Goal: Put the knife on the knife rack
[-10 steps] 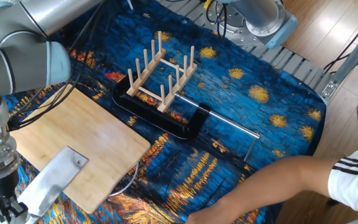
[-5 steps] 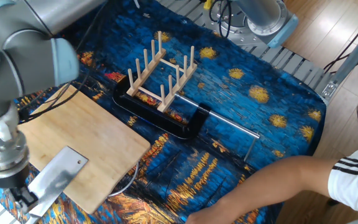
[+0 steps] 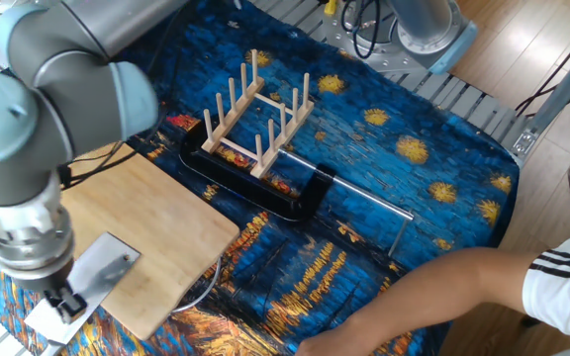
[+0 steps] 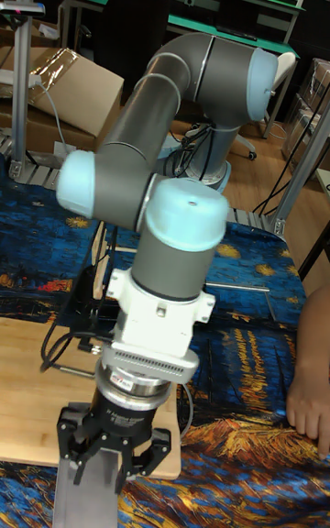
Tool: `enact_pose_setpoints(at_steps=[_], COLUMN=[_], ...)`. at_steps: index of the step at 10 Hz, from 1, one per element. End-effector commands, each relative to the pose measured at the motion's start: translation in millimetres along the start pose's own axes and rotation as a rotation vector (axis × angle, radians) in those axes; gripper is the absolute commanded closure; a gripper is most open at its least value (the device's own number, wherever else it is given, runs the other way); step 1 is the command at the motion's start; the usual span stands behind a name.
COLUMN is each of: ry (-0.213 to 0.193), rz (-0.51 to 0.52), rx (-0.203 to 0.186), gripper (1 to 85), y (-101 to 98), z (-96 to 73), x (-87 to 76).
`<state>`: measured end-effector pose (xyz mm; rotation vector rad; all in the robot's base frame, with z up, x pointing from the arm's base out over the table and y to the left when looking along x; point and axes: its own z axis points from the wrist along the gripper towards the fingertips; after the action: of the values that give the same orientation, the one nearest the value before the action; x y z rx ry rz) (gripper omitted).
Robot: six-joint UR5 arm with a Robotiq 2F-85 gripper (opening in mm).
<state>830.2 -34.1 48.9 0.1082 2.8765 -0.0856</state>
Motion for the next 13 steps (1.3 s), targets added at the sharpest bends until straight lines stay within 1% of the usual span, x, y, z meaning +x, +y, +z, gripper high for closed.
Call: enact_pose_setpoints(at_steps=[1, 3, 4, 5, 6, 7, 8, 9, 10, 11, 12, 13], ry=[0.000, -0.004, 0.018, 0.052, 0.085, 0.095, 0.100, 0.085, 0.063, 0.074, 0.091, 0.104], rz=[-0.015, -0.027, -0.048, -0.059, -0.077, -0.134, -0.230, -0.300, -0.311, -0.285, -0.257, -0.229], rx=[0.069, 0.077, 0.091, 0.101, 0.117, 0.073, -0.004, -0.055, -0.031, -0.016, 0.035, 0.077], gripper=[34.7, 31.3, 34.3, 38.0, 47.7, 48.7, 42.3, 33.0, 29.3, 28.3, 29.3, 30.7], y=[-7.2, -6.4, -12.7, -21.7, -26.2, -15.8, 2.9, 15.7, 10.3, 6.2, -7.0, 10.4], z=[-0.8, -1.0, -3.0, -8.7, -9.7, -8.9, -8.3, -8.3, -7.7, -7.7, -8.2, -9.6], x=[12.8, 15.1, 17.9, 19.7, 28.1, 30.6, 33.0, 31.0, 24.6, 26.6, 29.3, 27.4])
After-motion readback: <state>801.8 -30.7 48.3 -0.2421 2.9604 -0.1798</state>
